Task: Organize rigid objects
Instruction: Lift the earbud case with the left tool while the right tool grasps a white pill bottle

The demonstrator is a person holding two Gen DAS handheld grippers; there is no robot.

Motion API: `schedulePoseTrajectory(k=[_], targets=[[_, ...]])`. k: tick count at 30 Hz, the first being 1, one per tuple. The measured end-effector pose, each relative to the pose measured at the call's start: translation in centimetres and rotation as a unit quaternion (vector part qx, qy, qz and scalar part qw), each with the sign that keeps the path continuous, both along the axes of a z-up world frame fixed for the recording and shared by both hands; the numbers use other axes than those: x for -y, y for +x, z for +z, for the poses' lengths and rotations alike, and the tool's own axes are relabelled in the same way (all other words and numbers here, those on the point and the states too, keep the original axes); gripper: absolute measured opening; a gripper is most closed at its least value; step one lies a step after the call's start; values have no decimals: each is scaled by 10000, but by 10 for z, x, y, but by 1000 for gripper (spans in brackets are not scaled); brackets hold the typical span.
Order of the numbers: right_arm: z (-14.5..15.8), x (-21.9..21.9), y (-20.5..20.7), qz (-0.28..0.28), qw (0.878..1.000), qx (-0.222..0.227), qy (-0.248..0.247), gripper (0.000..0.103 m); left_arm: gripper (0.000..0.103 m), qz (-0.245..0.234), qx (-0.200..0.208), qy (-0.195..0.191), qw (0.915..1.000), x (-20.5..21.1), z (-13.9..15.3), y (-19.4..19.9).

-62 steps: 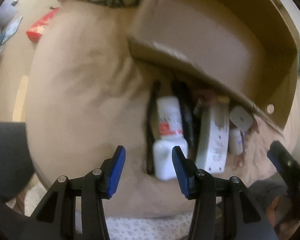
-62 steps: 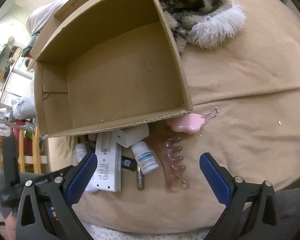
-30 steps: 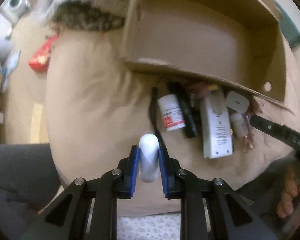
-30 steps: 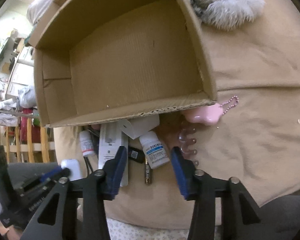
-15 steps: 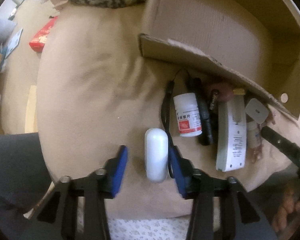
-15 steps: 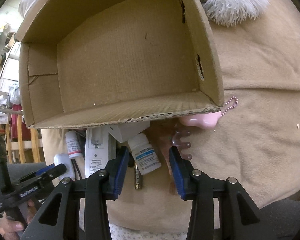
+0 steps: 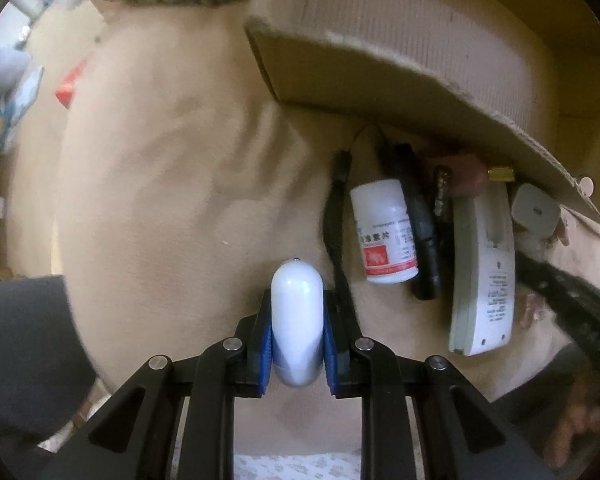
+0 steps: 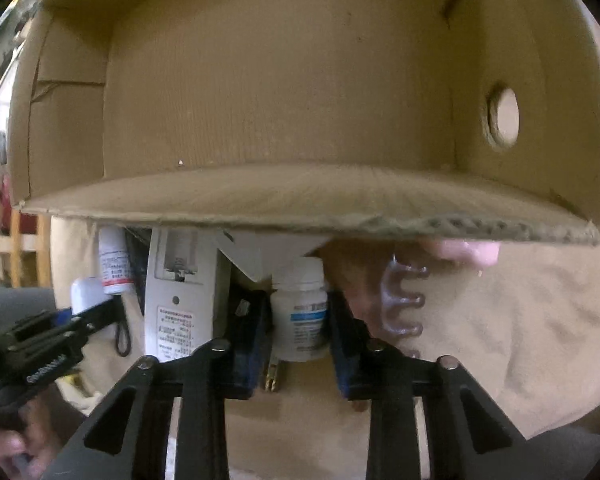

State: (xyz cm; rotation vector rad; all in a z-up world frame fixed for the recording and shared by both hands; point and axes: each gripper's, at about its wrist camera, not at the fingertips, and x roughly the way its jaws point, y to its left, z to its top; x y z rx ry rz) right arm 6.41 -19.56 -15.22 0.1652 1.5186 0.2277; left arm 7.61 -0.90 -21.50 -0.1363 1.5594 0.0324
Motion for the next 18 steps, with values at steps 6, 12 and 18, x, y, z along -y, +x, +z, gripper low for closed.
schedulePoseTrajectory(k=[6, 12, 18], targets=[[23, 22, -17, -245, 9988, 199, 365, 28, 19, 78, 226, 111, 9997, 0, 5, -14], [55, 32, -37, -369, 9960, 537, 609, 28, 19, 7, 586, 45, 9983, -2, 59, -62], [102, 42, -54, -448, 9875, 1357, 669, 28, 19, 35, 997, -68, 9950, -2, 127, -61]])
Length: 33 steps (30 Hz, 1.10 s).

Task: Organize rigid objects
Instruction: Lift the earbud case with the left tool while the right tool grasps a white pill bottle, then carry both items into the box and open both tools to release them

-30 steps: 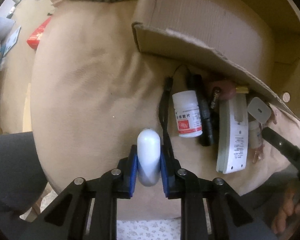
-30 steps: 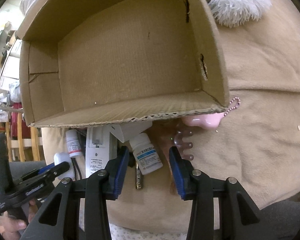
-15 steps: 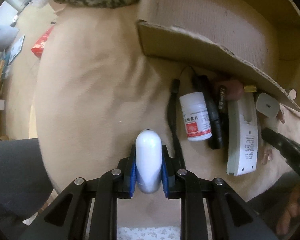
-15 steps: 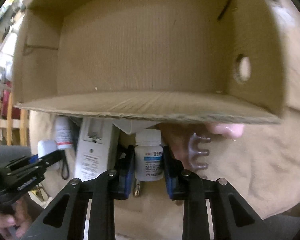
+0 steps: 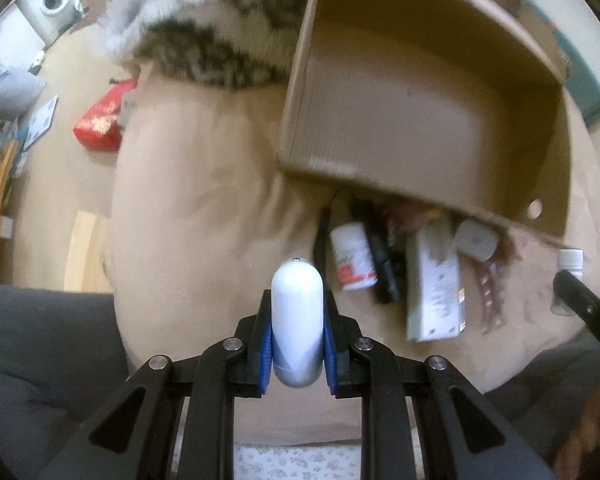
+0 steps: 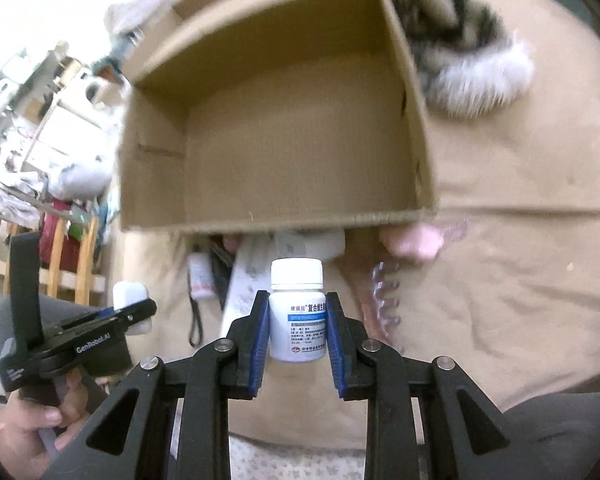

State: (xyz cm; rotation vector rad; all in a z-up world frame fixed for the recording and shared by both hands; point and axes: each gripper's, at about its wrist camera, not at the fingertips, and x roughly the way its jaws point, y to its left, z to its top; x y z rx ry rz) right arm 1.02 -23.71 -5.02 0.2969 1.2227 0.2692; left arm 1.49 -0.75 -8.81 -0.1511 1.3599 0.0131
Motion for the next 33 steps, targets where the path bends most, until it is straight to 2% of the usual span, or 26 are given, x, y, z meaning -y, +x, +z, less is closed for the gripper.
schedulePoseTrajectory(k=[4, 8, 11, 15, 20, 24, 27, 29, 33], targets=[[35, 3, 12, -2, 9992, 389, 74, 28, 19, -95, 379, -84, 9992, -10, 55, 26], [66, -8, 30, 155, 9970, 752, 111, 28, 19, -257, 730, -159, 9969, -1, 89, 42], [82, -18, 47, 260, 9950, 962, 115, 28, 19, -359, 915, -121, 9951, 6, 102, 57], [88, -26, 71, 332, 9937, 1070, 96, 28, 19, -467, 1031, -6, 9936, 15, 99, 84], [64, -29, 104, 296, 9951, 938, 18, 28, 19, -596, 948, 151, 9936, 28, 65, 111], [19, -25, 126, 87, 9983, 579, 67, 28, 19, -774, 1104, 277, 9905, 34, 37, 117], [-14, -26, 128, 35, 9995, 320, 3, 28, 19, -840, 940, 346, 9914, 35, 13, 120], [-31, -31, 127, 89, 9999, 74, -67, 28, 19, -818, 857, 289, 9925, 35, 6, 124], [-35, -41, 129, 328, 9993, 103, -133, 28, 19, -868, 1075, 448, 9894, 38, 8, 129]])
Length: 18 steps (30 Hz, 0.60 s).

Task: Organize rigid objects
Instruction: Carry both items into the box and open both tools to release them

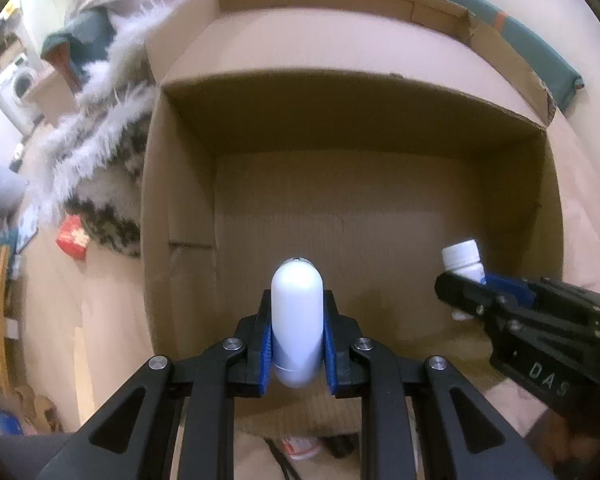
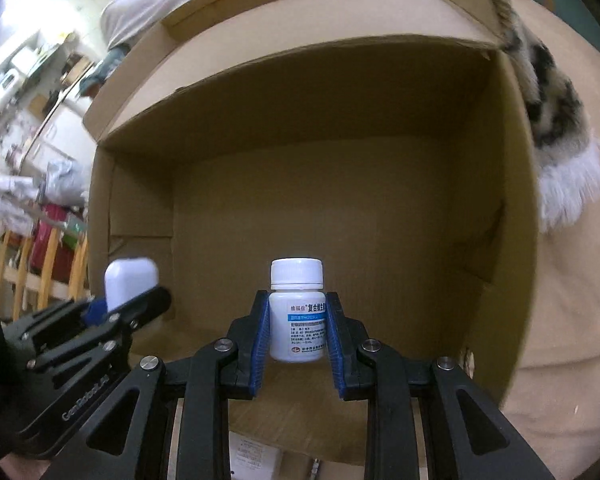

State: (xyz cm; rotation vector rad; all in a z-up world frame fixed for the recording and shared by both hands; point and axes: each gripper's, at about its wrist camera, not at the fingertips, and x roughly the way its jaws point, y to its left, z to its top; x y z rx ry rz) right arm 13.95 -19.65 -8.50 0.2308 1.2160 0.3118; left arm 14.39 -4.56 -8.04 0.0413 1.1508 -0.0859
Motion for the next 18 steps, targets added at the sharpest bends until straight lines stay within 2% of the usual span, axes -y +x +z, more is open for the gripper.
schedulePoseTrajectory(k=[6, 12, 18], targets=[[-9, -10, 6, 117, 9998, -82, -132, 28, 19, 9, 70, 76, 9999, 0, -2, 3], [-22, -10, 15, 34, 9994, -314, -165, 28, 19, 127, -256, -94, 9995, -5, -14, 9], [-30, -9, 19, -48, 9987, -473, -156, 28, 19, 220, -359, -96, 9991, -4, -18, 10]])
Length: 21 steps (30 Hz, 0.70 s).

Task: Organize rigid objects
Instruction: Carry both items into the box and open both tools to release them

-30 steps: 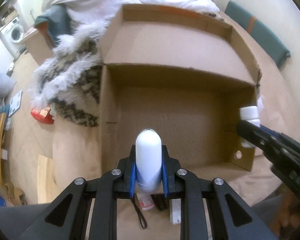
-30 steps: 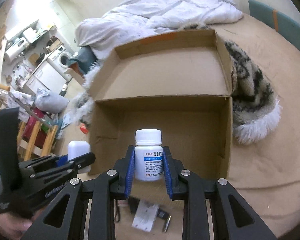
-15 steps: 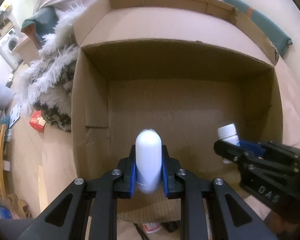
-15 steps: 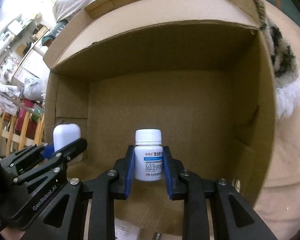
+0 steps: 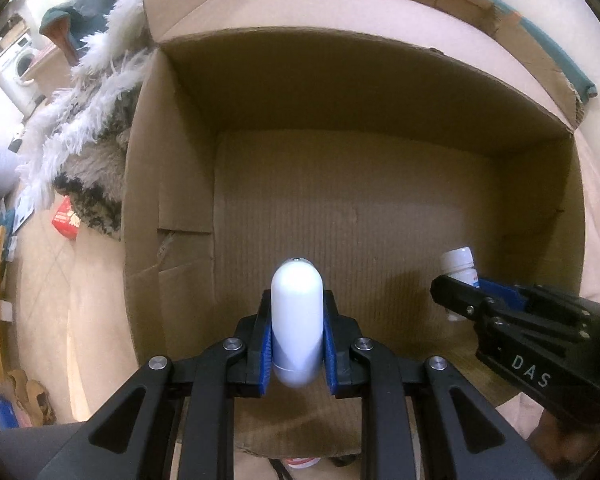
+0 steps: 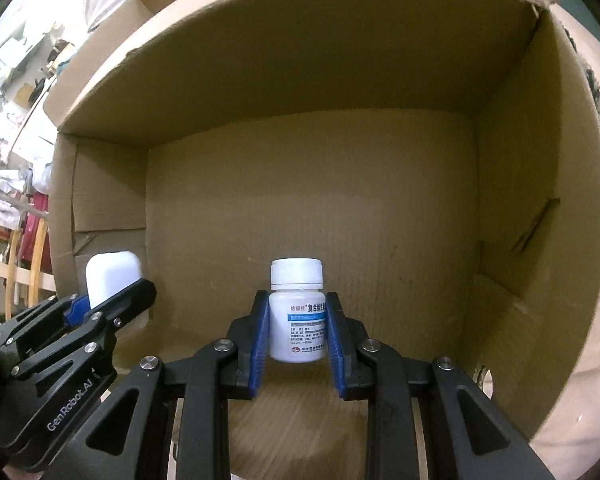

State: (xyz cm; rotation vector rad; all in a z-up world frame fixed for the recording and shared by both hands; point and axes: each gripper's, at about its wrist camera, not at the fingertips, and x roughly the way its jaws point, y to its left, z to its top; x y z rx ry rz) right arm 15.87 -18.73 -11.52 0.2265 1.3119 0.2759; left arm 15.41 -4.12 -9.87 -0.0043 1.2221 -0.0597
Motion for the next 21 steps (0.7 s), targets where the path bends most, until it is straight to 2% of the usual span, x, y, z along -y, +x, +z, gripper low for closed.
schedulePoseTrajectory(k=[4, 8, 13, 15, 16, 21], targets=[[-1, 0, 0, -15, 10000, 18, -66, 28, 19, 67, -99, -5, 9999, 0, -4, 1], [3, -1, 2, -10, 9997, 184, -166, 28, 19, 125, -112, 154, 9997, 1, -11, 2], [11, 2, 3, -102, 9989, 391, -246, 30, 19, 125, -220, 152, 9996, 5, -18, 2], [14, 3, 4, -175, 9988, 409, -217, 53, 19, 112, -224, 182, 9995, 6, -17, 1], [16, 4, 3, -230, 9986, 444, -154, 74, 19, 109, -220, 176, 9995, 7, -16, 1], [25, 5, 4, -252, 9978, 613, 23, 76, 20, 55, -113, 192, 9997, 10, -8, -4]])
